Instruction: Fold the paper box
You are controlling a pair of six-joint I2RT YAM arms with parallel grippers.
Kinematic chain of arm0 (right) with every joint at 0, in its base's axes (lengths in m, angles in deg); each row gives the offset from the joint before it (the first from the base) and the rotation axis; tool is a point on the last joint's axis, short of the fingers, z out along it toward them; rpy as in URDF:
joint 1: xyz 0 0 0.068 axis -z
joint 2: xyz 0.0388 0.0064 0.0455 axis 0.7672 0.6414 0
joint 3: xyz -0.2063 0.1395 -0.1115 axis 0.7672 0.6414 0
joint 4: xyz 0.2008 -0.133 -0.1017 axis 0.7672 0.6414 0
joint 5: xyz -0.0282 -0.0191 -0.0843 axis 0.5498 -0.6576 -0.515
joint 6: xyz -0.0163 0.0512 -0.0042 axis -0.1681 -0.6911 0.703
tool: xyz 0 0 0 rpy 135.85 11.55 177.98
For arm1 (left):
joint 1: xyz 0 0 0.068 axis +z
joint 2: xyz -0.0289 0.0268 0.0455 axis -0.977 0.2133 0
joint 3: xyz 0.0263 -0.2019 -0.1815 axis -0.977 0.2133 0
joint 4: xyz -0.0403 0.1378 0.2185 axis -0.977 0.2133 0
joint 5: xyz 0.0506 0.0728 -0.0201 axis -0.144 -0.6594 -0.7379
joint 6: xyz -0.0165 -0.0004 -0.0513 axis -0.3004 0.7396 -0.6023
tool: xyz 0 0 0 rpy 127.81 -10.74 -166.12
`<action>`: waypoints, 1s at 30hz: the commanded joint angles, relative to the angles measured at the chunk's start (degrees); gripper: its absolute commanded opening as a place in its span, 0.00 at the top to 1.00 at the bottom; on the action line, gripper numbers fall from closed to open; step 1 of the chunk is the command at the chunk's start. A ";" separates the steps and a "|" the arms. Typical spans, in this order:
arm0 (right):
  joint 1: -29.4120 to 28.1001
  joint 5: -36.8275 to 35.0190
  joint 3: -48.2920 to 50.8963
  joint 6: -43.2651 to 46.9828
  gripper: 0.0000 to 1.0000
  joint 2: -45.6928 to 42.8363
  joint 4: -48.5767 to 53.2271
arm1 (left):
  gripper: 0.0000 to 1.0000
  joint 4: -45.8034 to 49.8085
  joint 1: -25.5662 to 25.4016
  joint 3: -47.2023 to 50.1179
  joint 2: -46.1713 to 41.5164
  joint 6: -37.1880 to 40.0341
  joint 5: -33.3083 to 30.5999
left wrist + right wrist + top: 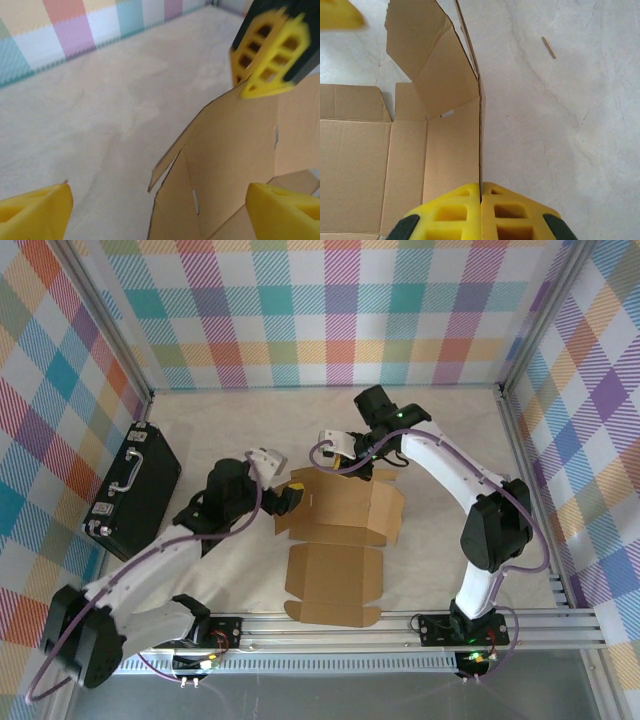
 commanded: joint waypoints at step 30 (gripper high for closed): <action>3.45 7.70 -7.16 8.34 1.00 3.06 9.36 | 0.17 -15.76 5.43 3.96 8.00 9.85 -8.57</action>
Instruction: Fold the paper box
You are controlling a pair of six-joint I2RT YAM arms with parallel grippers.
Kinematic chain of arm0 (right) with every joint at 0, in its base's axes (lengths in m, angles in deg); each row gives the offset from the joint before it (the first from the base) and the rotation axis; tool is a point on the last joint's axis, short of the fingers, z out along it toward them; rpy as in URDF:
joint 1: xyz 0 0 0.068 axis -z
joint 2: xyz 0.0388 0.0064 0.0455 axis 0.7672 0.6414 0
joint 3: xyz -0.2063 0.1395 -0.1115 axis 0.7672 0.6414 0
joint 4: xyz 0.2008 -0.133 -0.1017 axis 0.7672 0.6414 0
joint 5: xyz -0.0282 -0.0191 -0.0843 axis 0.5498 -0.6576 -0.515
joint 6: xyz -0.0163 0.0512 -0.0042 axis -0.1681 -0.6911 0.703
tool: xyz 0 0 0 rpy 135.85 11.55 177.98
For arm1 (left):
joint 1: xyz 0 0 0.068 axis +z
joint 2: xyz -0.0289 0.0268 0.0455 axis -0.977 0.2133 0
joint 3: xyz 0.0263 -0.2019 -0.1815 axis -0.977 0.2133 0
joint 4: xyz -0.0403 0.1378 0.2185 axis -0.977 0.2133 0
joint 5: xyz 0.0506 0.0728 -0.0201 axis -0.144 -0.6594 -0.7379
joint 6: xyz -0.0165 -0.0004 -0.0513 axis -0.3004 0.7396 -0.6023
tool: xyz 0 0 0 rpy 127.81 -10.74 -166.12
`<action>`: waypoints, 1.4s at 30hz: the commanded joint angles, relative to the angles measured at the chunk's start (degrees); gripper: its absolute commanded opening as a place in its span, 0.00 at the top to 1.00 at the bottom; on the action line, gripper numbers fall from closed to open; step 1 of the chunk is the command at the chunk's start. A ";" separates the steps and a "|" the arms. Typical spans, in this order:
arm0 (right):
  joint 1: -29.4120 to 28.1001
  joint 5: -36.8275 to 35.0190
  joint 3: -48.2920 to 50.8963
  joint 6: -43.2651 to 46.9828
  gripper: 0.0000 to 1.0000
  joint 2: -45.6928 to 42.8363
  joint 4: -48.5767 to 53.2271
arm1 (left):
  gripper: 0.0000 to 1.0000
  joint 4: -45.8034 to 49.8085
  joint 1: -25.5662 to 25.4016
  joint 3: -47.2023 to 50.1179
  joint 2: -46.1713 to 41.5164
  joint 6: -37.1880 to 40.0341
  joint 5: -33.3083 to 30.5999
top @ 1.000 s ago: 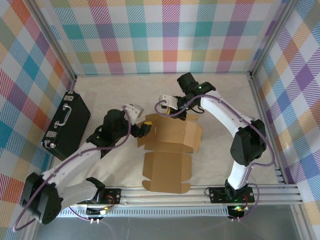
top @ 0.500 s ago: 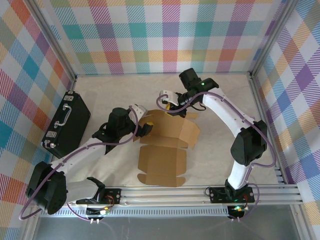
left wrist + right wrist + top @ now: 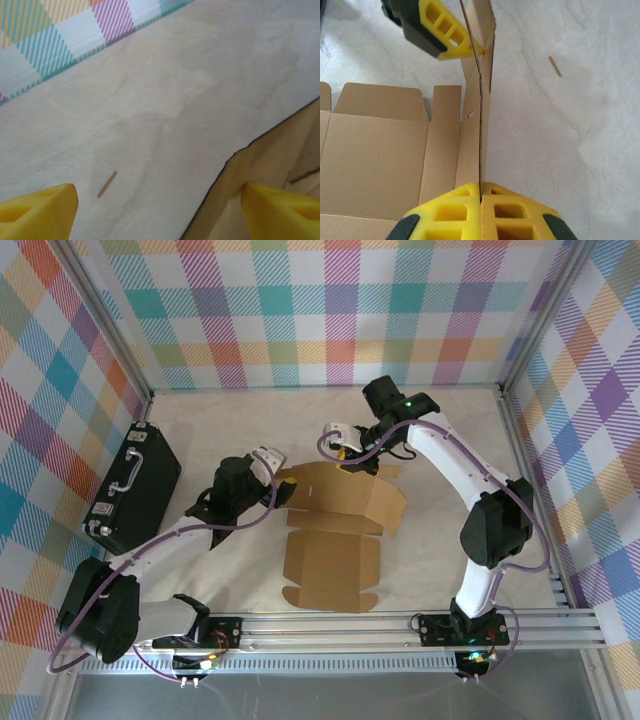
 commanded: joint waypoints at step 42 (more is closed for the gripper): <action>0.90 1.44 -1.16 2.28 1.00 3.75 -1.23 | 0.11 -2.10 3.50 2.28 -4.13 -12.77 4.84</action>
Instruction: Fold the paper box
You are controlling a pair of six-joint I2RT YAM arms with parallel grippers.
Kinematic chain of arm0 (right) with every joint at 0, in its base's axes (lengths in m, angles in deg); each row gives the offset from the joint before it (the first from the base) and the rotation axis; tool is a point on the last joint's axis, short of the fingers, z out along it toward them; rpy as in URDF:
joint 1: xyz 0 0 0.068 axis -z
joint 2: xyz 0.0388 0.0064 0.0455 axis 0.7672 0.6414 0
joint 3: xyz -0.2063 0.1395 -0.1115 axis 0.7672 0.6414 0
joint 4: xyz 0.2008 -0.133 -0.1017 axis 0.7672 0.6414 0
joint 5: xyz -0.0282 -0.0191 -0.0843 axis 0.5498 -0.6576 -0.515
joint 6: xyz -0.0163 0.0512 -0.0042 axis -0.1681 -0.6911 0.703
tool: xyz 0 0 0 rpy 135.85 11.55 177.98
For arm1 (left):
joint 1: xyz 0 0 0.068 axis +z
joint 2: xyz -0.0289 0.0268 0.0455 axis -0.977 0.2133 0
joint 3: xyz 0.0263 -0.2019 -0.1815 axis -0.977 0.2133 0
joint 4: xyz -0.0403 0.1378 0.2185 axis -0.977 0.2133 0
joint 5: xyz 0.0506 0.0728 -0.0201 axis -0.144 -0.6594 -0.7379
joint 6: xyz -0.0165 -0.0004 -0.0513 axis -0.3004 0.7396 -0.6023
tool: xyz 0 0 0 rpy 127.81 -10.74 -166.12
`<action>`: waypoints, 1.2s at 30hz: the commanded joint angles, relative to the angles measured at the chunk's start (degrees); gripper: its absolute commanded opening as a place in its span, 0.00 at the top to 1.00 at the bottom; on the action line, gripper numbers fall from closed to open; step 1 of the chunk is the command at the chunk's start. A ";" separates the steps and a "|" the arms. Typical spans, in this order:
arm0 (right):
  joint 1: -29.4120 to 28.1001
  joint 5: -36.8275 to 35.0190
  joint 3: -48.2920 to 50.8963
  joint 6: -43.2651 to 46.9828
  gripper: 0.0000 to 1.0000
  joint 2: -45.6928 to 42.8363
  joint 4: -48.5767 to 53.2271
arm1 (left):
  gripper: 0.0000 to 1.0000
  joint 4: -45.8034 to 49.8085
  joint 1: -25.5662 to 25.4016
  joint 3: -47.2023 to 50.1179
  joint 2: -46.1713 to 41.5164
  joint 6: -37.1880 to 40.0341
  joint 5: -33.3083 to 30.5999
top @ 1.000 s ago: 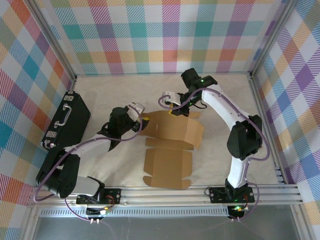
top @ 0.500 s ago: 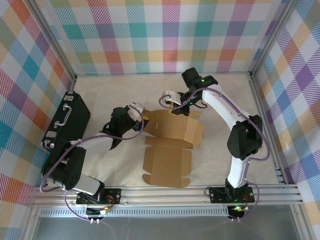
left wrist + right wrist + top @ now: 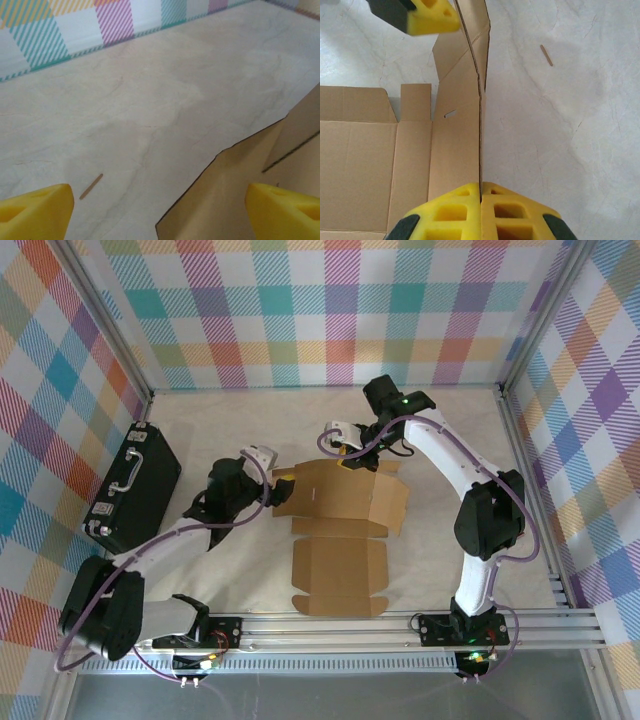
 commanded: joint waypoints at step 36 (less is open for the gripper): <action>-0.62 0.60 -1.42 -1.97 1.00 1.75 0.36 | 0.30 3.87 -4.07 -13.07 8.52 -15.70 26.97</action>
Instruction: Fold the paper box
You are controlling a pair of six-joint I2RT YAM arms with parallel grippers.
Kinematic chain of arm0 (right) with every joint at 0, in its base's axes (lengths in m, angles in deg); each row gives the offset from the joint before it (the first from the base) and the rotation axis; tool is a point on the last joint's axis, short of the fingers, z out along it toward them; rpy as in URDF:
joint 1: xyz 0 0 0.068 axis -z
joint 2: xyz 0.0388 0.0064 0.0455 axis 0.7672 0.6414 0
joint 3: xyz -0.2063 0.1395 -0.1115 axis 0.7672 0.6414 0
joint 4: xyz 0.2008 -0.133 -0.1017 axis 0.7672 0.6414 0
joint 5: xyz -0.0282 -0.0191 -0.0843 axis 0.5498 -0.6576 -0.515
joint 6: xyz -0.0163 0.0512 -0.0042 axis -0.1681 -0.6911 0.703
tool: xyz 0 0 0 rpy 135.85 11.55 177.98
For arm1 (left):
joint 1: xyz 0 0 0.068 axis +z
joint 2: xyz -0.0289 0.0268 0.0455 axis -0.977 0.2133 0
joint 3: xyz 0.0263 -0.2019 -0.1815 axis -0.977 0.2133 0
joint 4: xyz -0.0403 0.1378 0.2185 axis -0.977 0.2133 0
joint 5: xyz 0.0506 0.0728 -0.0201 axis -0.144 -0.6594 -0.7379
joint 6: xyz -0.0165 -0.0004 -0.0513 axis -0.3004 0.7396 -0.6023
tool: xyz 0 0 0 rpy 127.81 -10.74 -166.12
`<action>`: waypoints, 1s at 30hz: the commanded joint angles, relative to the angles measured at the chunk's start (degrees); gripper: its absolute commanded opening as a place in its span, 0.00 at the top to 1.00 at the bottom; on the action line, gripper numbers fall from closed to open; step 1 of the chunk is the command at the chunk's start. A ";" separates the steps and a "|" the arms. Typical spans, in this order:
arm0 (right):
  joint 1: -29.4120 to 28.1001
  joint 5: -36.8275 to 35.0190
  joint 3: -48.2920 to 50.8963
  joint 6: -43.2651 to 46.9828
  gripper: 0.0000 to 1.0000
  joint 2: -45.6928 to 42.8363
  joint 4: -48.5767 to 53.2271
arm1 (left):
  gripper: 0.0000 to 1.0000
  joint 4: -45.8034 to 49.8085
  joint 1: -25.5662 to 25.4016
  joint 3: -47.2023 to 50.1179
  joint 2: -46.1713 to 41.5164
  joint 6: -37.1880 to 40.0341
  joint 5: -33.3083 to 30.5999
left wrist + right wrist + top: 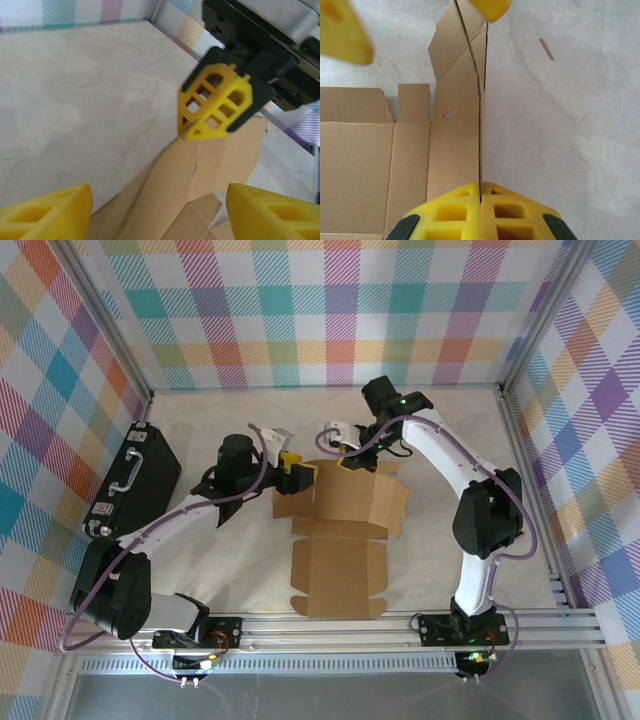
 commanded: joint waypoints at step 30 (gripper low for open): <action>-0.68 -0.60 -1.12 -1.36 1.00 1.31 -0.33 | 0.30 2.27 -6.70 8.53 -7.45 0.51 -7.09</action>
